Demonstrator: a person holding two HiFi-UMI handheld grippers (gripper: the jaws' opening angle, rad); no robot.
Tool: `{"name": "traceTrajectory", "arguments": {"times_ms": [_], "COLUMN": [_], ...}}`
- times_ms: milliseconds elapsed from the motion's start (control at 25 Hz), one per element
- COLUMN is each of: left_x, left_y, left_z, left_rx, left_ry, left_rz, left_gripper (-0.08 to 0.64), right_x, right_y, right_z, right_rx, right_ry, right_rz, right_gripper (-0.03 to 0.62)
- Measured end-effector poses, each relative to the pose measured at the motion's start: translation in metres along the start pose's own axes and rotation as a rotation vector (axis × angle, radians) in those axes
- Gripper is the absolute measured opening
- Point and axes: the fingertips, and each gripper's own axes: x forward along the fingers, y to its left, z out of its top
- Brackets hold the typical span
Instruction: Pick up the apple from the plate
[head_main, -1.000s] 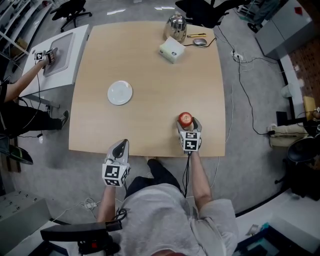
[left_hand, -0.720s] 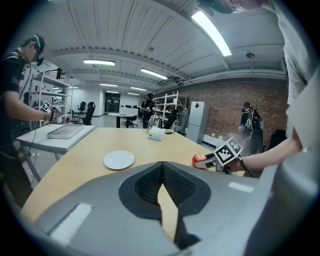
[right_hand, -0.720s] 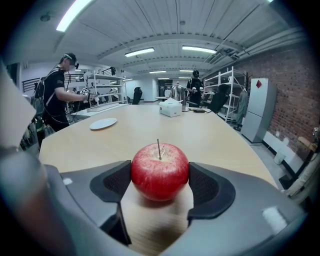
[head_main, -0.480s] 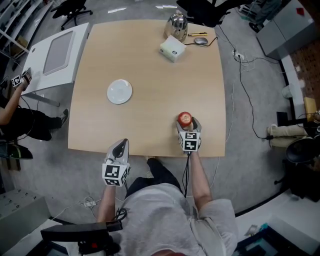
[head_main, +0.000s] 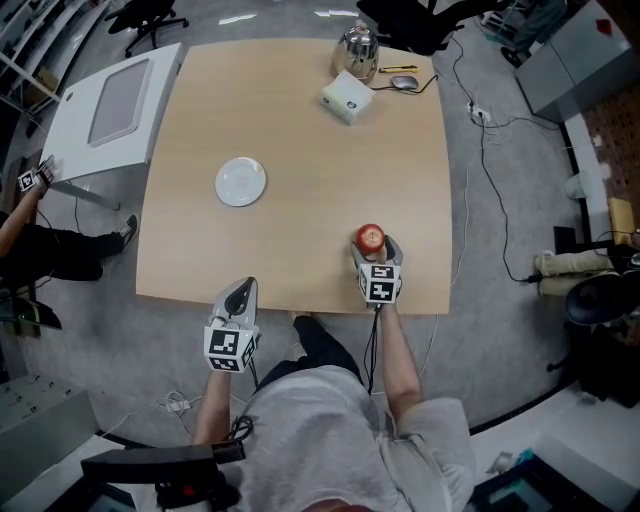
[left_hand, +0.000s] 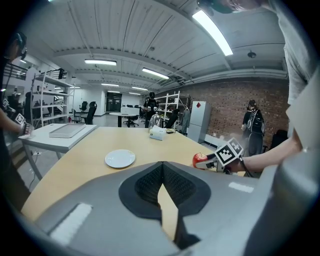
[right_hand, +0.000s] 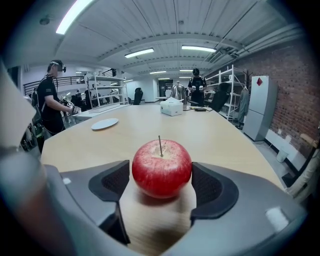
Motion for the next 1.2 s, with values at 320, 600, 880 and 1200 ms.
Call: {"name": "traceTrajectory", "arguments": {"times_ms": [320, 600, 880, 1200], "left_x": [0.005, -0.002, -0.009, -0.023], "left_y": [0.003, 0.002, -0.002, -0.003], "left_z": [0.006, 0.005, 0.009, 0.013], "left_rx": [0.008, 0.007, 0.013, 0.014], "left_ry": [-0.01, -0.01, -0.027, -0.052], "left_rz": [0.002, 0.005, 0.0, 0.005], "left_gripper": [0.02, 0.02, 0.02, 0.02], "right_x": [0.001, -0.007, -0.019, -0.04], "right_y": [0.0, -0.002, -0.002, 0.006], "right_z": [-0.003, 0.0, 0.006, 0.016], "right_rx": [0.008, 0.015, 0.009, -0.016], "right_ry": [0.001, -0.011, -0.029, -0.076], "right_rz": [0.001, -0.012, -0.025, -0.031], "right_gripper": [0.405, 0.408, 0.408, 0.384]}}
